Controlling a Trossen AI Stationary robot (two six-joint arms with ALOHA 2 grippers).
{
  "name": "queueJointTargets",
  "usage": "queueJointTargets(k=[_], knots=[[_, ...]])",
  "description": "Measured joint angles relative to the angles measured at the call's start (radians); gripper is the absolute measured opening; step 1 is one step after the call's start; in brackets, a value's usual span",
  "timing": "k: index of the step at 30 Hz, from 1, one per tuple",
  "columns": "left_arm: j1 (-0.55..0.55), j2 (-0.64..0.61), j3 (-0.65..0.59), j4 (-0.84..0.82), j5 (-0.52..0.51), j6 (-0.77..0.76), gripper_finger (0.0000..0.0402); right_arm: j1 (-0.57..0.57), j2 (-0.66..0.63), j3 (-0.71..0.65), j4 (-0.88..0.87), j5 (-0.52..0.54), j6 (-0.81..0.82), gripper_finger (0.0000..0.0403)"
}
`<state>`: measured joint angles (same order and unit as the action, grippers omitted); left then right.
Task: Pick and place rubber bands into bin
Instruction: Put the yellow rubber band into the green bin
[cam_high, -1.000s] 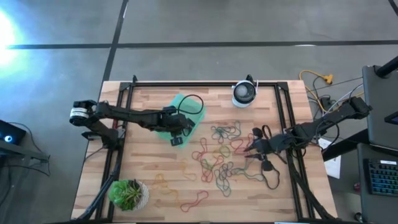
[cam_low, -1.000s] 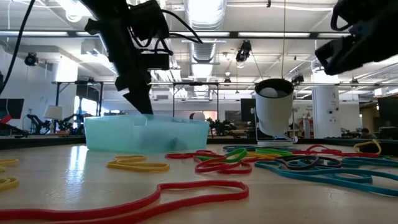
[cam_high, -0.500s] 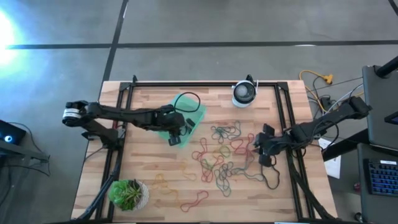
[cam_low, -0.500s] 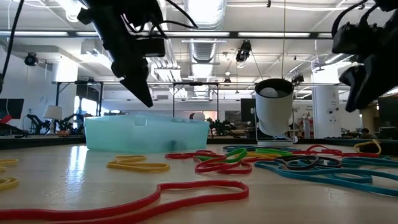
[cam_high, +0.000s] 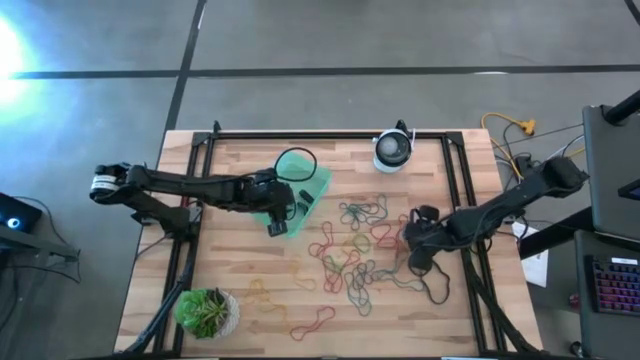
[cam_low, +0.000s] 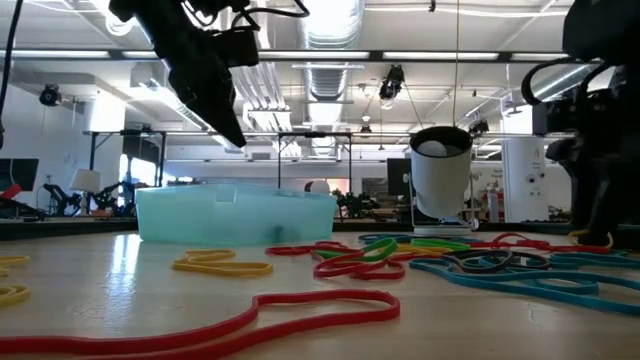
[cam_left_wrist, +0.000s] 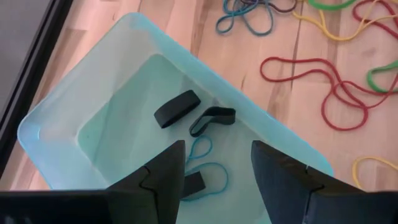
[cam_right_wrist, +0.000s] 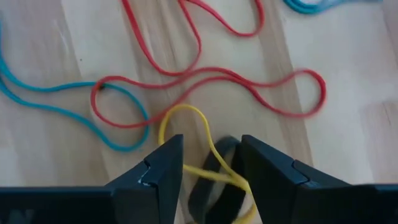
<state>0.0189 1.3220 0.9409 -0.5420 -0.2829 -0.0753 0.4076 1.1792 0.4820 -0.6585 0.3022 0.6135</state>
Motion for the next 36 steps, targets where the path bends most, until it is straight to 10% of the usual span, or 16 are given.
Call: queueJointTargets(k=[18, 22, 36], knots=[[0.0, 0.0, -0.013, 0.001, -0.002, -0.022, 0.0169, -0.001, 0.175, 0.043, 0.048, 0.065, -0.102, 0.0075], [0.0, 0.0, -0.013, 0.001, -0.002, -0.022, 0.0169, -0.004, 0.149, 0.05, 0.033, 0.074, -0.114, 0.0017], [-0.001, 0.0, -0.013, 0.0, 0.0, -0.022, 0.0169, 0.0, -0.045, 0.103, 0.047, 0.161, -0.163, 0.0009]])
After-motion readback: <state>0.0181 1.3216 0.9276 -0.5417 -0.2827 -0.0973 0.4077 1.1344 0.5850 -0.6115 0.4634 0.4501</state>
